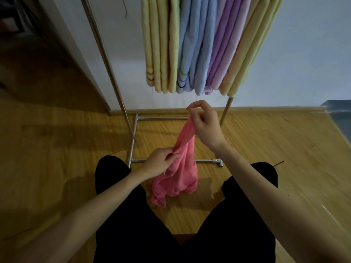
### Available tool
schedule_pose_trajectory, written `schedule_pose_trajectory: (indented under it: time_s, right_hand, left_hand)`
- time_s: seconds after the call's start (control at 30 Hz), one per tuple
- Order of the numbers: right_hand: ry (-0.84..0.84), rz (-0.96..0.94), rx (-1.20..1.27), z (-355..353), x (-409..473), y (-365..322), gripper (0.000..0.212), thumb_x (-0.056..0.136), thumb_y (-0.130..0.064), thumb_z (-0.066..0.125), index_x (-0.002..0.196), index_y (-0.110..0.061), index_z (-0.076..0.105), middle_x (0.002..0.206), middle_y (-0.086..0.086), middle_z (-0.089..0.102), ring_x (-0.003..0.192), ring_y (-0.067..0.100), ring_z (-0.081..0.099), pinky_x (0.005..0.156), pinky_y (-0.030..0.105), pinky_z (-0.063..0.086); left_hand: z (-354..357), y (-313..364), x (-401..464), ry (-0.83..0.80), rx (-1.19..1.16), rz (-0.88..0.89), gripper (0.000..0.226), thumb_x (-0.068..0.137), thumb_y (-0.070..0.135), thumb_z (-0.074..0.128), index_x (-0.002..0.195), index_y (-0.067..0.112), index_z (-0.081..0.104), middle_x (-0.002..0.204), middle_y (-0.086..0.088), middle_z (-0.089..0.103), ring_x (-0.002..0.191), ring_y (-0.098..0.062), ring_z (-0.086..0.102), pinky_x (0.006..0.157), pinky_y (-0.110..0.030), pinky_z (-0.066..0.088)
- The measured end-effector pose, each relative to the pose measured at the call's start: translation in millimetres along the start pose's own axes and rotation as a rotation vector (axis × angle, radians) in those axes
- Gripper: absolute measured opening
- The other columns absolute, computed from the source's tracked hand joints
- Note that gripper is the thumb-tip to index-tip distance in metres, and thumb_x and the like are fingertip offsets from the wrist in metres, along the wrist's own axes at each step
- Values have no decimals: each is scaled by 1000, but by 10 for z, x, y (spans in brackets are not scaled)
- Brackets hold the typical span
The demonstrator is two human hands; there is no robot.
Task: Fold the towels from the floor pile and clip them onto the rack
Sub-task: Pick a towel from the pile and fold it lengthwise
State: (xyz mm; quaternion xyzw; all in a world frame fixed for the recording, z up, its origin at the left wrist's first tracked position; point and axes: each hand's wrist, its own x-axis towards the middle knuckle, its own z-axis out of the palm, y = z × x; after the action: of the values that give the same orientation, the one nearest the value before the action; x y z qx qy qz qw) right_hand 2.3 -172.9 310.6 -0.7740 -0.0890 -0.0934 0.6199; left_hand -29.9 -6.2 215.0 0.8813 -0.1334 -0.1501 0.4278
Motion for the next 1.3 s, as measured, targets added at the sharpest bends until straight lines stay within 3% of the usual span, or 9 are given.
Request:
schedule_pose_trajectory:
  time_s: [0.2,0.4,0.47,0.6,0.8,0.97,1.1,1.2,1.3]
  right_hand:
    - [120,57,-26,-59,11,82,5,97,-2,50,95,-3,55,56,-2,51,44,1,49,44,14,37]
    - [303,166,-24,-216,-48,309,8,93,-14,61,91,-7,58,63,-1,54,52,7,52,48,28,43]
    - [274,174,-35,-268,-88,380,13,89,-15,67,88,-5,59,59,-2,52,48,5,46,44,20,39]
    - [131,156,-86,-329,-193,532,14,88,-16,68,88,-4,61,73,14,64,60,27,58,53,35,49]
    - [-67,156,11,-331,-409,645,2,88,0,63,90,0,62,77,10,64,62,11,58,59,25,50]
    - [-137,161,-12,-263,-513,746,30,74,10,73,95,-9,64,96,6,64,81,26,64,72,35,57]
    - [-73,122,-58,-188,-531,758,28,74,6,75,90,-14,64,88,-3,65,74,14,63,69,29,56]
    - [2,71,-134,-155,-517,769,13,82,-6,73,86,-15,66,76,-9,62,64,4,56,61,20,48]
    - [35,79,-154,-162,-498,775,6,86,-11,70,87,-13,64,72,-7,61,62,6,56,59,18,46]
  left_hand:
    - [-152,-84,24,89,41,-148,21,99,25,47,83,18,58,67,-3,60,59,-20,57,53,-30,41]
    - [-426,33,48,290,-143,-272,15,100,14,43,93,14,56,85,-14,64,68,-32,67,61,-51,57]
    - [-485,146,40,383,-191,-271,15,100,13,43,92,15,55,84,-12,63,65,-28,67,60,-49,58]
    - [-551,382,21,508,-405,-263,16,100,9,40,93,9,54,85,-13,61,59,-17,67,54,-34,59]
    - [-636,603,32,608,-575,-245,17,100,8,40,108,1,53,94,-17,63,72,-23,70,54,-26,58]
    - [-673,772,19,655,-623,-208,15,101,7,39,108,0,50,92,-18,64,61,-17,70,52,-23,56]
    - [-683,866,-2,679,-664,-215,13,101,9,38,107,2,47,90,-17,64,62,-18,70,54,-24,57]
    - [-713,830,-10,675,-481,-218,9,101,15,40,100,9,47,91,-13,62,69,-20,70,57,-29,59]
    - [-806,722,-38,575,130,-147,16,100,23,42,92,12,51,80,-8,62,63,-19,65,51,-32,56]
